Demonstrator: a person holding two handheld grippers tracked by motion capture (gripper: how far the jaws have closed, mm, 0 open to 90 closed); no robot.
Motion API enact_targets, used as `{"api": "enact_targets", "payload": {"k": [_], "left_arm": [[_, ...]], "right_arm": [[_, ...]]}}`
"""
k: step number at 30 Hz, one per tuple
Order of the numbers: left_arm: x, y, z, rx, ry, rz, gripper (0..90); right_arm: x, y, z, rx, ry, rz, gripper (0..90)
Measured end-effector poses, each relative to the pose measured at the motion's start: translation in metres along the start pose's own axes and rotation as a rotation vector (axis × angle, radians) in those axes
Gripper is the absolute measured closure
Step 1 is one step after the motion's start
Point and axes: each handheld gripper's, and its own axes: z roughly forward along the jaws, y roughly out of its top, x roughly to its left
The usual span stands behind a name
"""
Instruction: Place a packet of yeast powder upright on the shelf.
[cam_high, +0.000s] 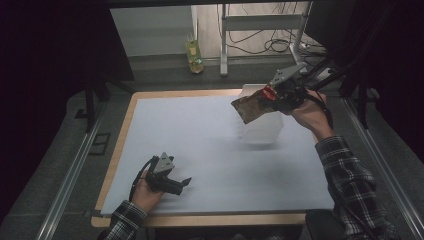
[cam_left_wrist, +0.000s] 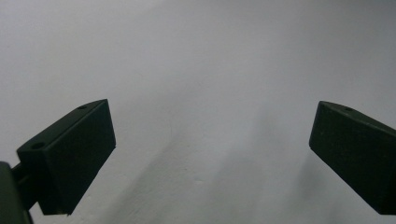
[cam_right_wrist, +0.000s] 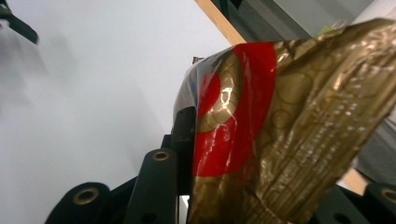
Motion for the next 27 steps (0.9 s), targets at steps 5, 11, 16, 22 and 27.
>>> {"api": "enact_targets", "payload": {"k": [5,11,16,22,27], "left_arm": [[0.001,0.0,0.0,0.001,0.003,-0.001,0.5],[0.001,0.0,0.0,0.003,-0.001,-0.005,0.5],[0.001,-0.001,0.0,0.006,0.0,-0.005,0.5],[0.002,-0.001,0.0,0.008,0.0,-0.005,0.5],[0.002,-0.001,0.001,0.01,0.001,-0.005,0.5]], "right_arm": [[-0.012,0.003,-0.004,0.036,-0.027,-0.053,70.2],[-0.026,0.003,-0.005,0.056,-0.066,-0.103,70.3],[-0.035,0.004,-0.003,0.07,-0.089,-0.136,70.3],[-0.045,0.004,0.005,0.082,-0.11,-0.18,70.5],[-0.055,0.001,0.018,0.13,-0.13,-0.219,70.6]]}}
